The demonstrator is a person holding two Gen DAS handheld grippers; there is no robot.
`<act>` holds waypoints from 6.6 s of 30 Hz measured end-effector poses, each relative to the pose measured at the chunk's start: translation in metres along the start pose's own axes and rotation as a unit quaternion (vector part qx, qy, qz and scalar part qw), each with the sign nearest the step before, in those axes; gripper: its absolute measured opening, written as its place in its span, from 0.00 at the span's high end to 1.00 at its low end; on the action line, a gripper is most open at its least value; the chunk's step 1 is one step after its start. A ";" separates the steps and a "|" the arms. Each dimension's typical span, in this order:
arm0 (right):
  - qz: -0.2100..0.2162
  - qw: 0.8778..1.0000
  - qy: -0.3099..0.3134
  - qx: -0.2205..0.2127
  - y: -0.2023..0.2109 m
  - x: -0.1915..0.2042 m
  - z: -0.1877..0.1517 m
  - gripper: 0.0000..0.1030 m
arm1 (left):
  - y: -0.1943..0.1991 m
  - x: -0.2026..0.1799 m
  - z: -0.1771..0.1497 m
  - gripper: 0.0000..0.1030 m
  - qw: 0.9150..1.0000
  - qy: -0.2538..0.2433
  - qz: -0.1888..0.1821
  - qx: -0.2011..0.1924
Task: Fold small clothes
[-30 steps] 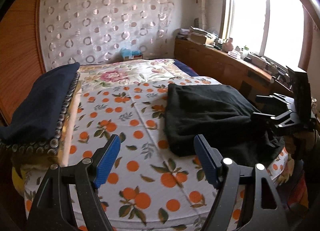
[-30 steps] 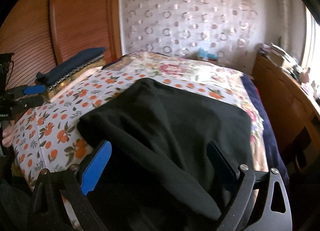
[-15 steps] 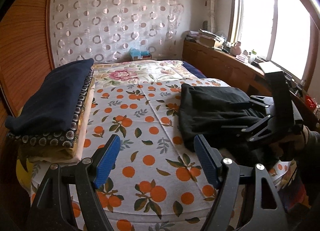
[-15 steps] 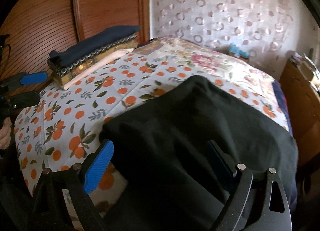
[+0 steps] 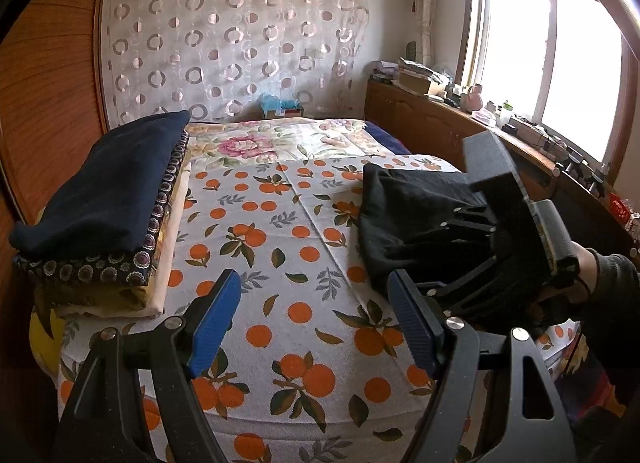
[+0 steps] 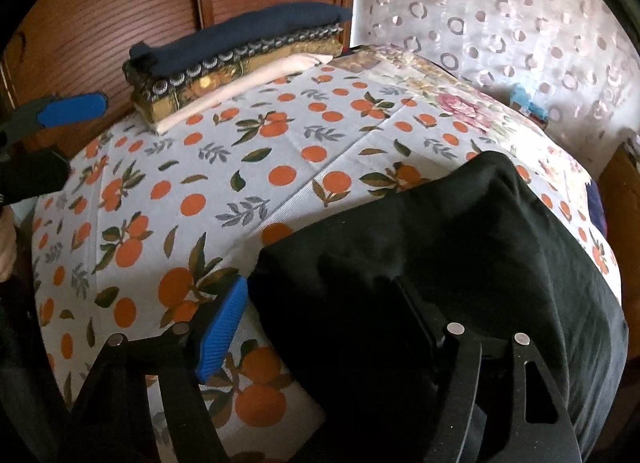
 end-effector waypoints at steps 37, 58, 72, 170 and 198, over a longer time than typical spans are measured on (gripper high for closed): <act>-0.194 0.950 -0.238 -0.060 0.086 -0.230 -0.036 0.90 | -0.014 -0.042 -0.008 0.26 0.999 -0.033 -0.031 0.022; -0.140 0.962 -0.220 -0.075 0.110 -0.124 -0.144 0.63 | -0.031 -0.102 -0.010 0.26 0.994 -0.073 -0.069 0.043; -0.089 0.966 -0.236 -0.056 0.119 -0.068 -0.204 0.61 | -0.040 -0.141 -0.023 0.26 0.989 -0.100 -0.089 0.062; -0.128 0.962 -0.223 -0.087 0.152 -0.162 -0.152 0.58 | -0.105 -0.167 0.025 0.26 0.984 -0.110 -0.096 0.107; -0.105 0.973 -0.197 -0.062 0.157 -0.068 -0.217 0.38 | -0.074 -0.205 -0.050 0.45 0.967 -0.133 -0.162 0.144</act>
Point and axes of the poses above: each gripper's, at about its wrist camera, not at the fingertips, and y roughly against the way its jaws point, x to its left, z to its top, the point moved 10 cm from there along -y, roughly the way its jaws point, and after that the axes turned 11 degrees about x, right-handed, at the moved point
